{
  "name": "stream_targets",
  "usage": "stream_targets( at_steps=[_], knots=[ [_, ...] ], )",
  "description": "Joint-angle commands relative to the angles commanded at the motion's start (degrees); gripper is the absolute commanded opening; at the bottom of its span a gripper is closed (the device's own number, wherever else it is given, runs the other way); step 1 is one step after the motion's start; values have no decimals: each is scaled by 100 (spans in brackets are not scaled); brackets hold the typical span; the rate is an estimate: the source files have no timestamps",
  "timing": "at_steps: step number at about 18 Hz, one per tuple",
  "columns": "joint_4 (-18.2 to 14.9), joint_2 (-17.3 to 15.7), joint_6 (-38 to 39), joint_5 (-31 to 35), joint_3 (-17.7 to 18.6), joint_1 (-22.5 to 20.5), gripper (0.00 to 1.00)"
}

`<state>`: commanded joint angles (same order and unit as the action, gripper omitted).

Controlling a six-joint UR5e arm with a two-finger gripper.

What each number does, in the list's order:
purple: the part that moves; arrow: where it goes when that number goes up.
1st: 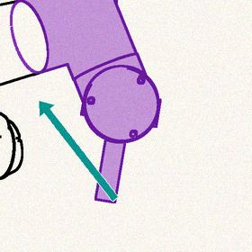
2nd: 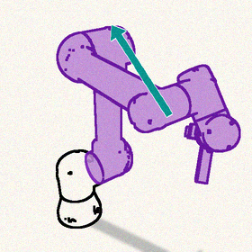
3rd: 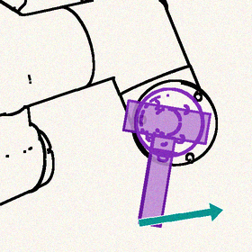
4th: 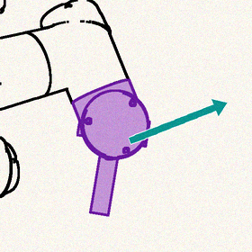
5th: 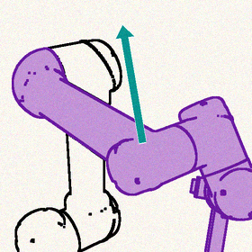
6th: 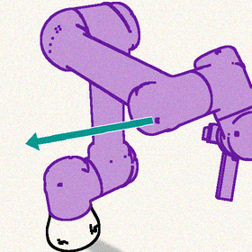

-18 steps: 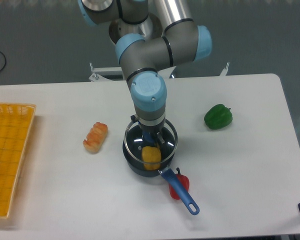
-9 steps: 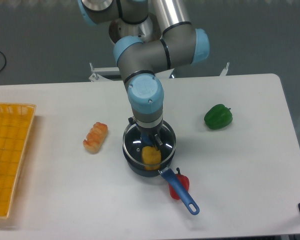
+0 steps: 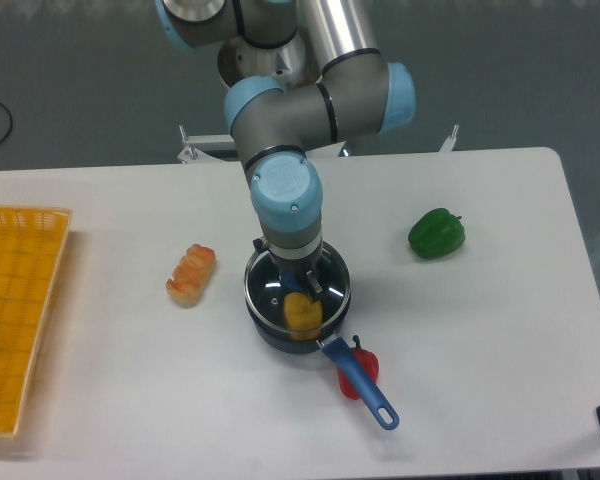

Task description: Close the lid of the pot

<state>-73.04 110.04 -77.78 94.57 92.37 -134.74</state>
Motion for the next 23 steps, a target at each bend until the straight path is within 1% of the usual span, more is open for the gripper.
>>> stream_targets(
  at_steps=[9, 23],
  knots=[
    [0, 18, -53, 0, -70, -9, 60],
    [9, 79, -53, 0, -44, -18, 62]
  ],
)
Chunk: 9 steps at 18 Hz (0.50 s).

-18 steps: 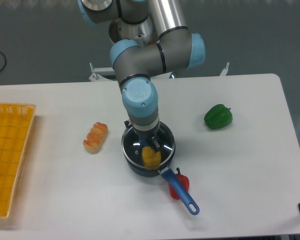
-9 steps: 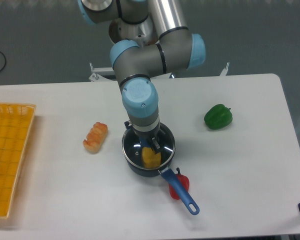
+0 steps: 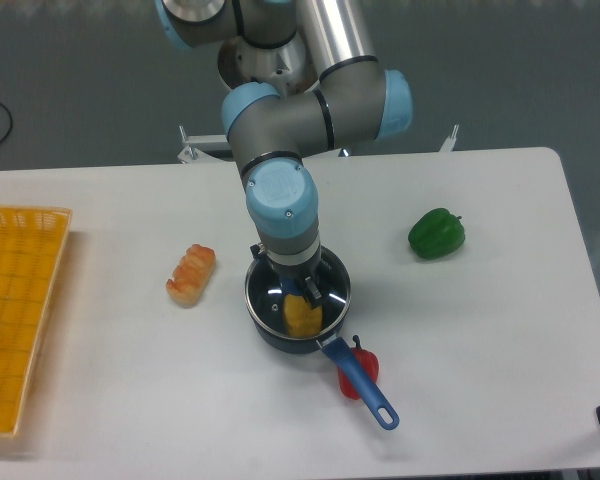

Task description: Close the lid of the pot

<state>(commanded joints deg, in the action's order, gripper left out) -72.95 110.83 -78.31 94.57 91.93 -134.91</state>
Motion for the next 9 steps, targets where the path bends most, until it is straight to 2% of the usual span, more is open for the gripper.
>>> stream_targets(
  at_steps=[3, 9],
  knots=[
    [0, 0, 0, 0, -17, 0, 62],
    [0, 0, -9, 9, -17, 0, 69]
  ],
)
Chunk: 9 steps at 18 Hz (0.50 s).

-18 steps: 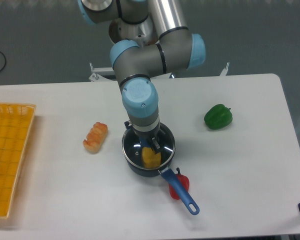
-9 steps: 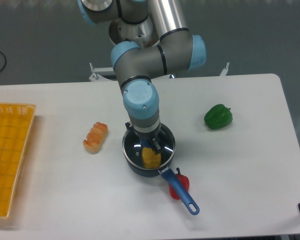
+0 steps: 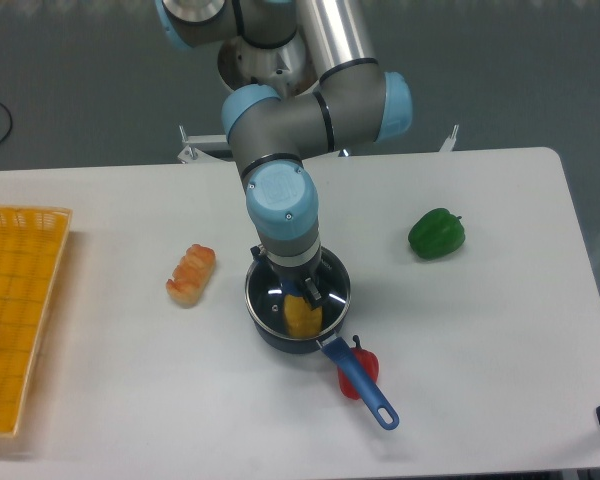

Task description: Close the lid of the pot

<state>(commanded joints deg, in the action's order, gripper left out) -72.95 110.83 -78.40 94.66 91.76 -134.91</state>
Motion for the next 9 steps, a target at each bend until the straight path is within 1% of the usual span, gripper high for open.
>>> stream_targets(
  at_steps=[3, 9],
  knots=[
    [0, 0, 0, 9, 0, 0, 74],
    [0, 0, 9, 9, 26, 0, 76]
  ],
)
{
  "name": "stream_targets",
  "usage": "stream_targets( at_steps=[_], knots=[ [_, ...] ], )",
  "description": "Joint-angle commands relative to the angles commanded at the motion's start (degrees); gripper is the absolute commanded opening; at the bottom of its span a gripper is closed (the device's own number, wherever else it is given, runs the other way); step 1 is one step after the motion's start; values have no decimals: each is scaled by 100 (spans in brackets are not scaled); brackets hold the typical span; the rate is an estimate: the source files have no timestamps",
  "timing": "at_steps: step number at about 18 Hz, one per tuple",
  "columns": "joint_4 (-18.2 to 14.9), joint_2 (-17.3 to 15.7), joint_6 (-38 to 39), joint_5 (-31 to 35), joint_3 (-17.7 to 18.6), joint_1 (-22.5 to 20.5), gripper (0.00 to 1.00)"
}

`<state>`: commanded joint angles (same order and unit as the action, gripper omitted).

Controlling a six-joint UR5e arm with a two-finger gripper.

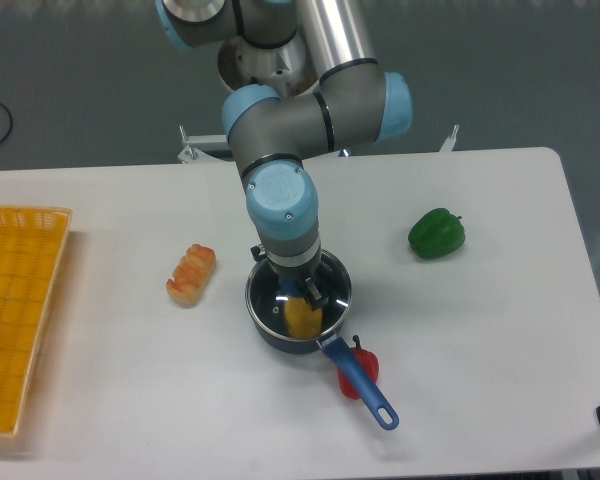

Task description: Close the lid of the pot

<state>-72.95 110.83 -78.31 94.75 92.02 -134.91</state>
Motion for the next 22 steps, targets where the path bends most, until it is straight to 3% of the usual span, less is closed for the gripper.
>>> stream_targets(
  at_steps=[3, 7, 22],
  knots=[
    [0, 0, -9, 0, -9, 0, 78],
    [-9, 0, -9, 0, -35, 0, 100],
    [-97, -298, -17, -53, -404, -228, 100]
  ],
)
